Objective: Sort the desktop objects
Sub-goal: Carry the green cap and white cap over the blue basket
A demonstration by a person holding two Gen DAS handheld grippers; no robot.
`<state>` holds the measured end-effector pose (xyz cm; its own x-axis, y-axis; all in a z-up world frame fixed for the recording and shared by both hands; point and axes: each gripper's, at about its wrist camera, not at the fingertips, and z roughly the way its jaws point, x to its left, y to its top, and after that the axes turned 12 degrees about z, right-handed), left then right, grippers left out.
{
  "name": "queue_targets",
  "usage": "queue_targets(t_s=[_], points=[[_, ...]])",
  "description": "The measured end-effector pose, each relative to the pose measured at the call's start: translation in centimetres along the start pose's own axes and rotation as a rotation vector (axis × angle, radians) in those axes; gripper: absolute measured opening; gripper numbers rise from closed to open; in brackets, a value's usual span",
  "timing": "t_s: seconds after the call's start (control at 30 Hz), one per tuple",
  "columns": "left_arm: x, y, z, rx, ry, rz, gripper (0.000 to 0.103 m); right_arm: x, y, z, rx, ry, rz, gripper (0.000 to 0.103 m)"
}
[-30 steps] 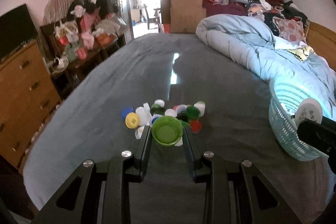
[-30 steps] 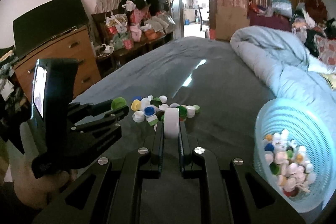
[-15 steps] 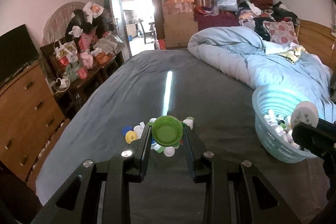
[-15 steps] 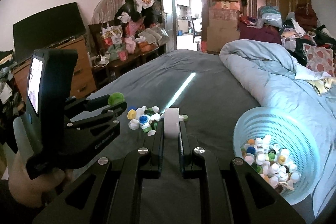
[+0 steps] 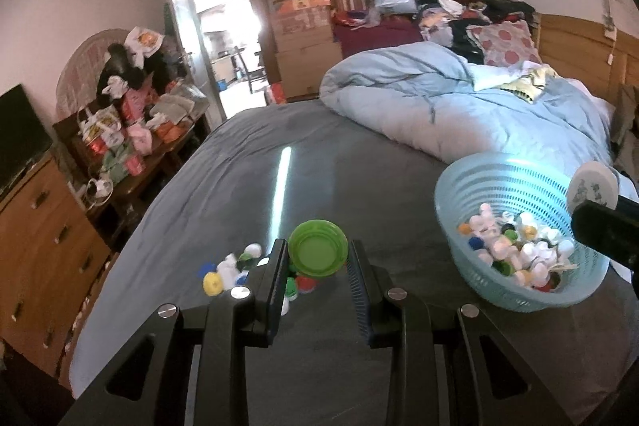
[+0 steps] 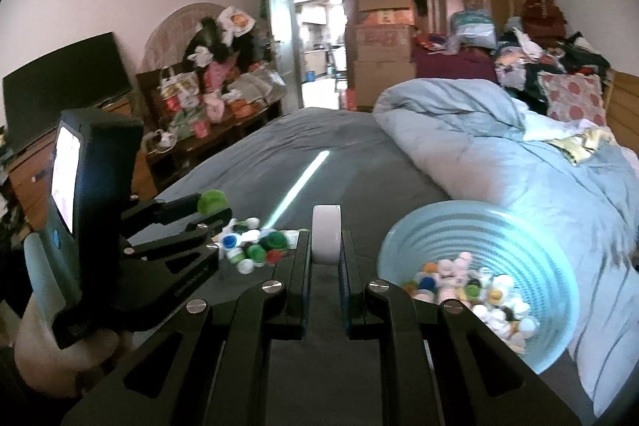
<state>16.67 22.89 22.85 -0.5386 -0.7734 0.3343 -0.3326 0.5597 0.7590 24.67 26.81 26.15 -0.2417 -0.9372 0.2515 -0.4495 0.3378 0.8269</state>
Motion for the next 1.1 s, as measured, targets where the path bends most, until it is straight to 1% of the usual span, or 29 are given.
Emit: queue_targets(t_s=[0.3,0.53,0.77,1.1], points=[[-4.9,4.5,1.6,-0.021,-0.041,0.071,0.032,-6.4,2.2,-0.9,-0.028,-0.110,0.069,0.010],[-9.3,6.8,3.6,-0.012,-0.080,0.133,0.032,-9.8,3.4,-0.7,-0.029,-0.157,0.104,0.010],[-12.2,7.8,5.6,0.005,-0.108,0.169,0.032,-12.1,3.2,0.1,-0.003,-0.175,0.133,0.010],[-14.5,8.3,7.9,0.033,-0.135,0.198,0.032,-14.4,2.4,0.5,0.021,-0.182,0.168,0.010]])
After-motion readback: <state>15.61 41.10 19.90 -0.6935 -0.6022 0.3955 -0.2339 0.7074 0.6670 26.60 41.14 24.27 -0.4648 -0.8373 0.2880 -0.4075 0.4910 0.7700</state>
